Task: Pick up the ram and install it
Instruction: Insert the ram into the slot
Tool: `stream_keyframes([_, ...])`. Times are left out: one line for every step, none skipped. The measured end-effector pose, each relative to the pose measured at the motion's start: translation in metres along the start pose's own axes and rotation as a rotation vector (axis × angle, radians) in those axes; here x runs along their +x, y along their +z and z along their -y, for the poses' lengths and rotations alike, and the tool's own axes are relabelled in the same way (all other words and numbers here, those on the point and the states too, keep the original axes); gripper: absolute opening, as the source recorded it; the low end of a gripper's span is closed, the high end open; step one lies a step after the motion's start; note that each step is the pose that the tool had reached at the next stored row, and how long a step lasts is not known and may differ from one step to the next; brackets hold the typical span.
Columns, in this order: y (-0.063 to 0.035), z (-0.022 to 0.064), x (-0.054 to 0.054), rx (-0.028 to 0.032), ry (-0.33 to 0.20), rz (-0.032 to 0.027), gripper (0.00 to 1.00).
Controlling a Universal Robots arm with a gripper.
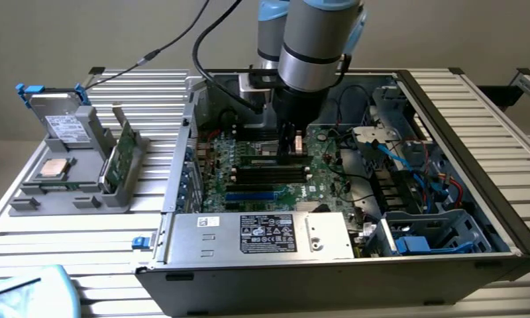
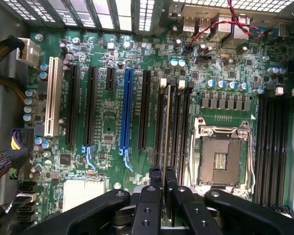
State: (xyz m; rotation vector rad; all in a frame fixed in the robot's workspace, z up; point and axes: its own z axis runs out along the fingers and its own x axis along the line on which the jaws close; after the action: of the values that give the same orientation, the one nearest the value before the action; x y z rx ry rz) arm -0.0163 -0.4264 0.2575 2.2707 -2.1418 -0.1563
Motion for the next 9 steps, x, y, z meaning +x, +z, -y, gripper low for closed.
stream_keyframes([0.0014, -0.0001, -0.0005, 0.0000, 0.001, -0.0011, 0.14])
stream_keyframes([0.0028, -0.0007, -0.0010, 0.0008, 0.001, -0.0012, 0.14])
stream_keyframes([0.0041, -0.0018, -0.0017, 0.0022, 0.002, -0.0015, 0.14])
stream_keyframes([0.0053, -0.0029, -0.0023, 0.0039, 0.002, -0.0016, 0.14])
stream_keyframes([0.0067, -0.0046, -0.0031, 0.0061, 0.002, -0.0018, 0.14])
stream_keyframes([0.0079, -0.0059, -0.0037, 0.0082, 0.002, -0.0020, 0.14])
stream_keyframes([0.0090, -0.0071, -0.0044, 0.0109, 0.002, -0.0026, 0.14])
stream_keyframes([0.0101, -0.0075, -0.0050, 0.0138, 0.002, -0.0033, 0.14])
stream_keyframes([0.0112, -0.0074, -0.0058, 0.0161, 0.002, -0.0043, 0.14])
